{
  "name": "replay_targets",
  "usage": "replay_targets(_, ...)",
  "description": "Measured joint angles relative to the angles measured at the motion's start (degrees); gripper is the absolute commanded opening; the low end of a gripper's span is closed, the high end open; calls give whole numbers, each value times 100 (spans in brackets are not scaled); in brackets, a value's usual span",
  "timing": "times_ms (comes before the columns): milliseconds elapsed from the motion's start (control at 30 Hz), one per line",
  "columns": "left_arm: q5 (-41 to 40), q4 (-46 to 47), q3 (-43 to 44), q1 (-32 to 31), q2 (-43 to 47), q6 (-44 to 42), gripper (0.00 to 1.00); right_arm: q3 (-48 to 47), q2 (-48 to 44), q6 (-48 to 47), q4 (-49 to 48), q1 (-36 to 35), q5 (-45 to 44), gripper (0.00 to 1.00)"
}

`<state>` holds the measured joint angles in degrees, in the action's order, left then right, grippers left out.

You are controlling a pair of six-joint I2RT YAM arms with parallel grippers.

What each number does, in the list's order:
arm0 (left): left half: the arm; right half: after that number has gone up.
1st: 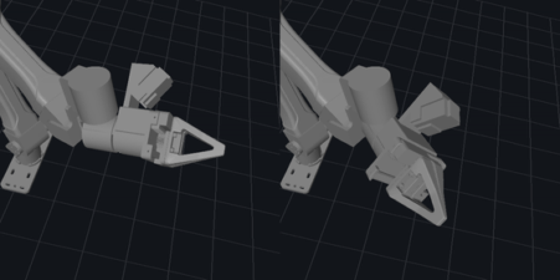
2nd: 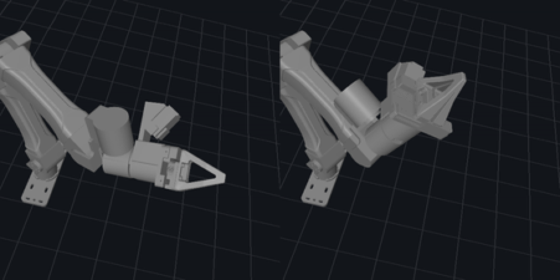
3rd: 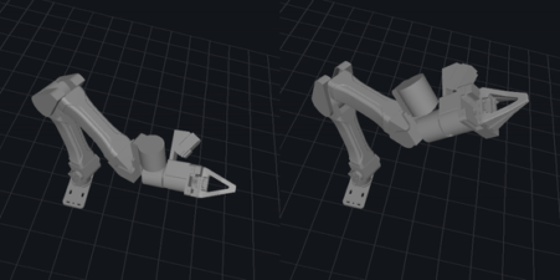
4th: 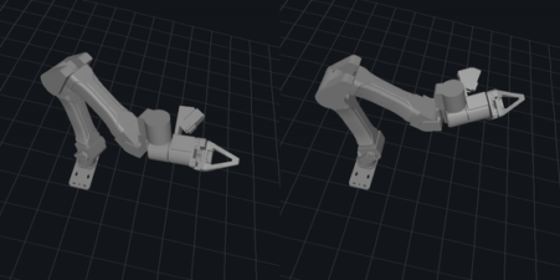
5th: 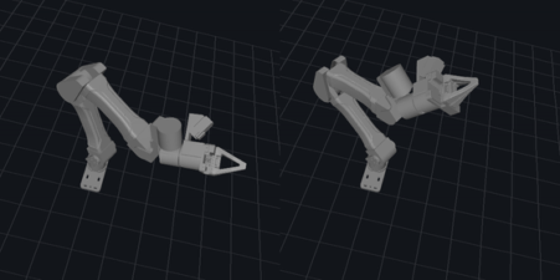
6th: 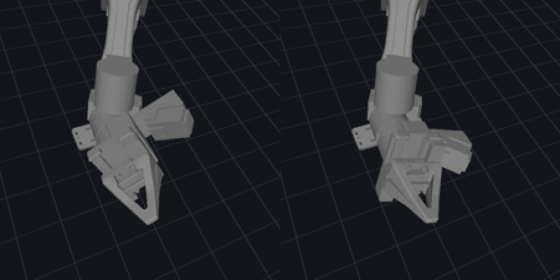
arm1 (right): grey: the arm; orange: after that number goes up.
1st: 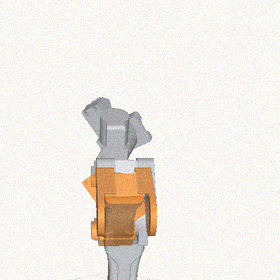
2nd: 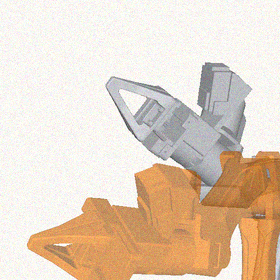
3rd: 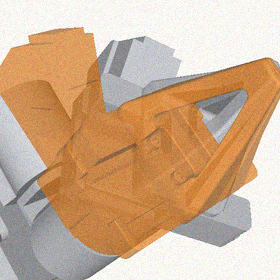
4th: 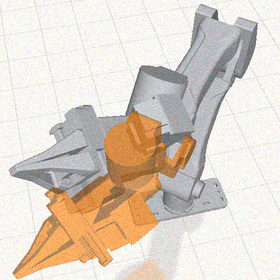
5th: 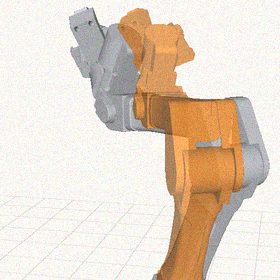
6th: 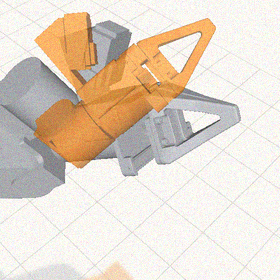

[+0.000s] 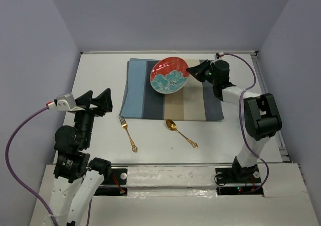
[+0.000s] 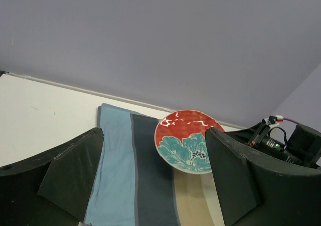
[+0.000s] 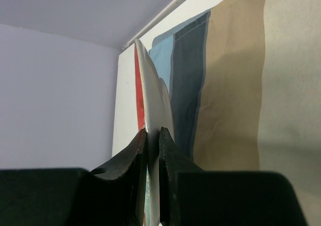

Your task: Set the dinner table for one person

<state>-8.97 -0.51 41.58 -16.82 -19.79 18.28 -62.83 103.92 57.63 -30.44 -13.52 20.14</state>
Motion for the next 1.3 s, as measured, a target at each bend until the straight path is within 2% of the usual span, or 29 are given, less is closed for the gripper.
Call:
replay_targets(467,105,4,0,-2,0,2,93,37,837,39,-247,74,422,0)
replay_targets(533,107,4,0,0,0,2,93,46,933,-31,-157,74,413,5)
replay_targets(633,125,4,0,0,0,2,93,46,1067,-92,-76,79,422,33)
replay_targets(733,136,4,0,0,0,2,93,42,1091,-76,2,90,426,44)
replay_targets(800,142,7,0,0,0,2,93,33,1080,-223,24,92,424,59)
replay_targets(933,146,4,0,-9,0,2,93,20,975,-573,535,92,273,76)
replay_targets(1133,208,7,0,-87,20,2,93,17,61,-1381,1554,92,-153,78)
replay_targets(1200,308,9,0,-142,85,2,94,125,-518,-1659,1711,90,-455,78)
replay_targets(1300,452,37,0,-258,179,-2,95,643,-1895,-2068,1976,90,-1108,78)
